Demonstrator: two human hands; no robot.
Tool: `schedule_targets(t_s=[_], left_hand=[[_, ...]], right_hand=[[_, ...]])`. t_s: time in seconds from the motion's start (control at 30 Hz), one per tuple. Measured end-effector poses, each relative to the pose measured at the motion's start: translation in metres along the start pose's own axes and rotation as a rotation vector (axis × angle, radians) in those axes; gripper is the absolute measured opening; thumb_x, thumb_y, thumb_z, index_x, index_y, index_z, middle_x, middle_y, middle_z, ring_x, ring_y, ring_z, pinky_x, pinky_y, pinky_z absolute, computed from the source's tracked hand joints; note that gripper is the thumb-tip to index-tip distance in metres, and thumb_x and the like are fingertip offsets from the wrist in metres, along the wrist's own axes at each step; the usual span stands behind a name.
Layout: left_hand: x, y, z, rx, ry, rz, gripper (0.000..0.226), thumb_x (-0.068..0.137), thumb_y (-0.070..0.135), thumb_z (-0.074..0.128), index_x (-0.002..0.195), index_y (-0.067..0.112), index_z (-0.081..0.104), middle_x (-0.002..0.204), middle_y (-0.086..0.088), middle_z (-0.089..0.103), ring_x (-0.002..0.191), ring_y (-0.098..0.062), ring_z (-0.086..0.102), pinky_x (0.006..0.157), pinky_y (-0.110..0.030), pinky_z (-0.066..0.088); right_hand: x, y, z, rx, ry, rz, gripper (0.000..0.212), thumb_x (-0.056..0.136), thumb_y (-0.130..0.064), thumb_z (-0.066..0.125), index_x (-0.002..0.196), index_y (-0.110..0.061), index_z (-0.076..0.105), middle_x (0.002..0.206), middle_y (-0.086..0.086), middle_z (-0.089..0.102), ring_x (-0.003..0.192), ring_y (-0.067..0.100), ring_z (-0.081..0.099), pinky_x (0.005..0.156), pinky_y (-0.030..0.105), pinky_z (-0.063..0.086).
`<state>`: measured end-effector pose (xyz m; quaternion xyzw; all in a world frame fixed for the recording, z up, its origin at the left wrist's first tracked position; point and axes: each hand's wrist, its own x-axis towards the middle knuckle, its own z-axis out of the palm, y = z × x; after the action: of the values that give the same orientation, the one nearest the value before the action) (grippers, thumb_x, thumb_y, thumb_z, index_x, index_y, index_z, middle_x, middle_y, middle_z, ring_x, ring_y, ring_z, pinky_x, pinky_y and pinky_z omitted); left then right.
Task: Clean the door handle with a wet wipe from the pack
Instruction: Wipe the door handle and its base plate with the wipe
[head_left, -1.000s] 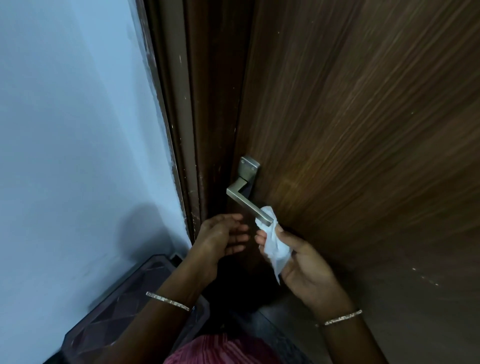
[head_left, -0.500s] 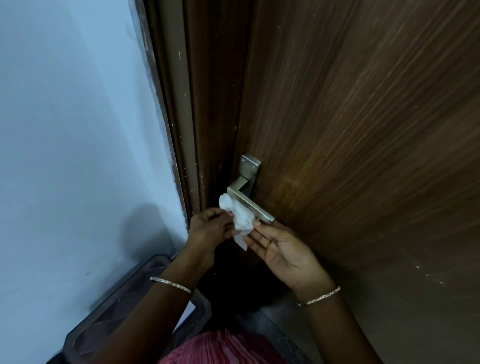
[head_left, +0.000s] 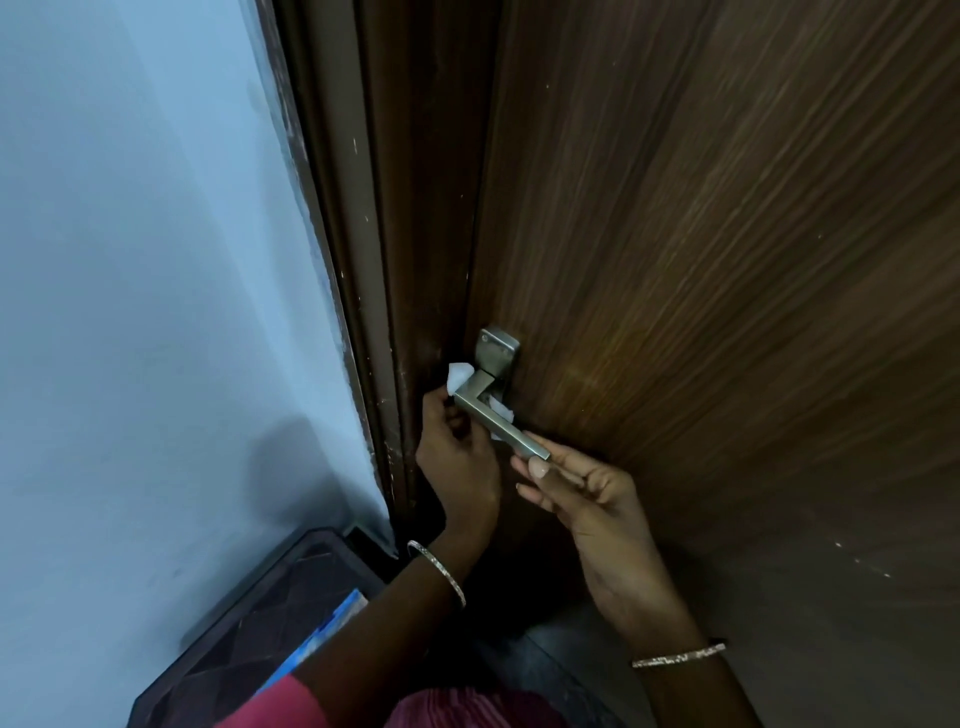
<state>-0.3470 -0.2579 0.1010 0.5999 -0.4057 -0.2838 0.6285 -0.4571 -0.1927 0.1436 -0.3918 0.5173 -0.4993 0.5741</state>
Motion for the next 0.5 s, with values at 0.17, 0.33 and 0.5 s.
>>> schedule_targets(t_s=[0.17, 0.33, 0.5], left_hand=[[0.000, -0.014, 0.007, 0.142, 0.017, -0.127, 0.008, 0.092, 0.004, 0.057, 0.095, 0.007, 0.064, 0.087, -0.005, 0.072, 0.080, -0.020, 0.069, 0.071, -0.030, 0.051], [0.009, -0.012, 0.011, 0.066, 0.028, -0.295, 0.013, 0.092, 0.005, 0.059, 0.098, 0.003, 0.071, 0.092, -0.010, 0.075, 0.086, -0.027, 0.071, 0.081, -0.040, 0.057], [0.013, 0.001, 0.002, 0.036, 0.043, -0.174, 0.023, 0.091, 0.001, 0.059, 0.109, 0.006, 0.072, 0.100, -0.006, 0.075, 0.092, -0.019, 0.070, 0.087, -0.040, 0.057]], right_hand=[[0.001, -0.002, -0.001, -0.012, 0.000, -0.005, 0.032, 0.094, -0.010, 0.063, 0.126, -0.008, 0.067, 0.120, 0.001, 0.075, 0.114, 0.015, 0.069, 0.092, 0.027, 0.058], [0.000, 0.001, 0.001, 0.015, 0.023, 0.011, 0.032, 0.094, -0.009, 0.063, 0.125, -0.009, 0.067, 0.119, 0.002, 0.075, 0.112, 0.016, 0.071, 0.089, 0.028, 0.059], [0.000, 0.002, 0.002, 0.042, 0.040, 0.013, 0.032, 0.092, -0.010, 0.064, 0.124, -0.008, 0.068, 0.117, 0.003, 0.075, 0.109, 0.018, 0.072, 0.087, 0.029, 0.060]])
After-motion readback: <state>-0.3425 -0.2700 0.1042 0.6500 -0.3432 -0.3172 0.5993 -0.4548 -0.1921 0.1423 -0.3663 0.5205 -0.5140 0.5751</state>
